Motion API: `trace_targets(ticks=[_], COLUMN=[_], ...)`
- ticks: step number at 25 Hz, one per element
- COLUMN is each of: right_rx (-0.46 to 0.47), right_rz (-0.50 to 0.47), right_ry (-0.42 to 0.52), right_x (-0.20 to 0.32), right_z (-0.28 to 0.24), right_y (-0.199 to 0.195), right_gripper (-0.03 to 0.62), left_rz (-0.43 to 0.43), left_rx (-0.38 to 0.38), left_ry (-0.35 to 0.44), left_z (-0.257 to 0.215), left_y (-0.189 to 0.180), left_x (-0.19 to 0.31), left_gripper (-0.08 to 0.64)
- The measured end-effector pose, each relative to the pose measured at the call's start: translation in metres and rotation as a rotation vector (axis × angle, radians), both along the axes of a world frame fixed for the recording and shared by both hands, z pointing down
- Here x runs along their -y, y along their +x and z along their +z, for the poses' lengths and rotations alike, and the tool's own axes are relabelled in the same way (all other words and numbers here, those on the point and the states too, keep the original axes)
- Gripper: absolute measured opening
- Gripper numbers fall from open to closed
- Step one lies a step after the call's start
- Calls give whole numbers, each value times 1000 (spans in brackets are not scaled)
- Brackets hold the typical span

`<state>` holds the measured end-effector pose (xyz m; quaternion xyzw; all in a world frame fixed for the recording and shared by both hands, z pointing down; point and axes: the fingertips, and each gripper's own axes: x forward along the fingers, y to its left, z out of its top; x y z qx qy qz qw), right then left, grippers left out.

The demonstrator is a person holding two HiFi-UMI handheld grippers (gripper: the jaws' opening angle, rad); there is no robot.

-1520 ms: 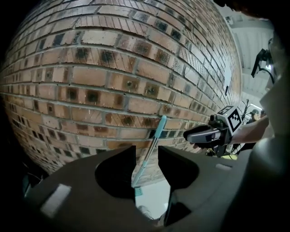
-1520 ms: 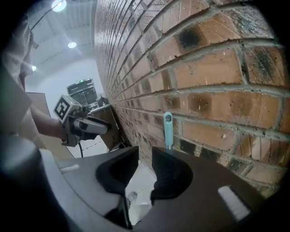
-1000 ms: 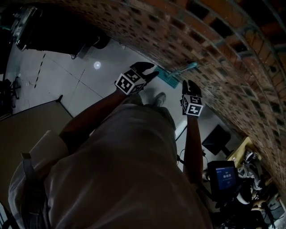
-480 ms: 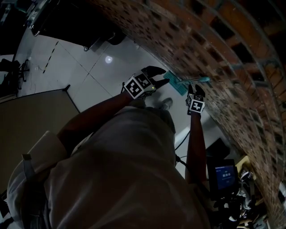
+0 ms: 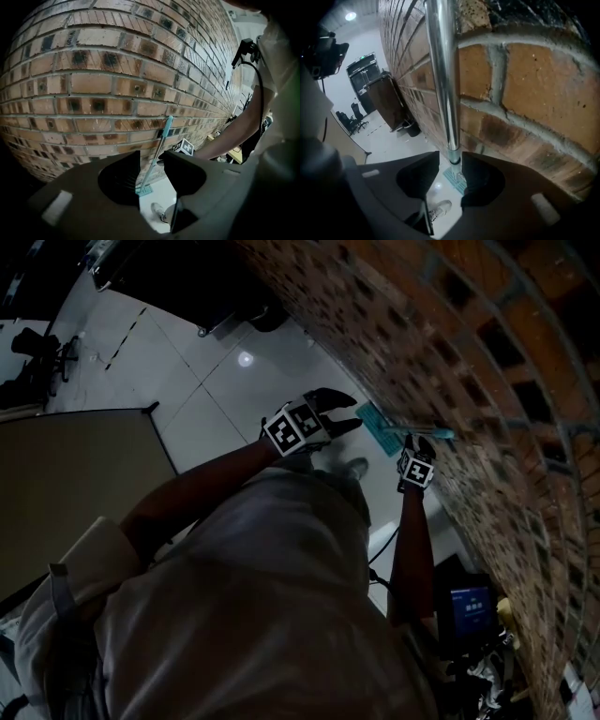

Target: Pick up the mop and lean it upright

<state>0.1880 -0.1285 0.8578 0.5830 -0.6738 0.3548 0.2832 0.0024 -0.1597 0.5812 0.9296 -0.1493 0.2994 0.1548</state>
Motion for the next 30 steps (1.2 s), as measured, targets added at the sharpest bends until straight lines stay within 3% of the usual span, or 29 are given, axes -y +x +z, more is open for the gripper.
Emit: trace_targets(ticks=[9, 19, 30], right_rx=[-15, -16, -16], right_rz=[-23, 26, 27], right_ry=[-43, -66, -24], right_x=[12, 21, 21], right_z=[21, 38, 34], right_y=[-3, -6, -11], right_gripper=[141, 118, 114], left_rz=[-43, -75, -83], left_rx=[10, 47, 69], left_ry=[18, 9, 8], left_z=[-10, -6, -3], left_y=[-16, -32, -34], left_x=[6, -1, -7], left_gripper=[178, 178, 178])
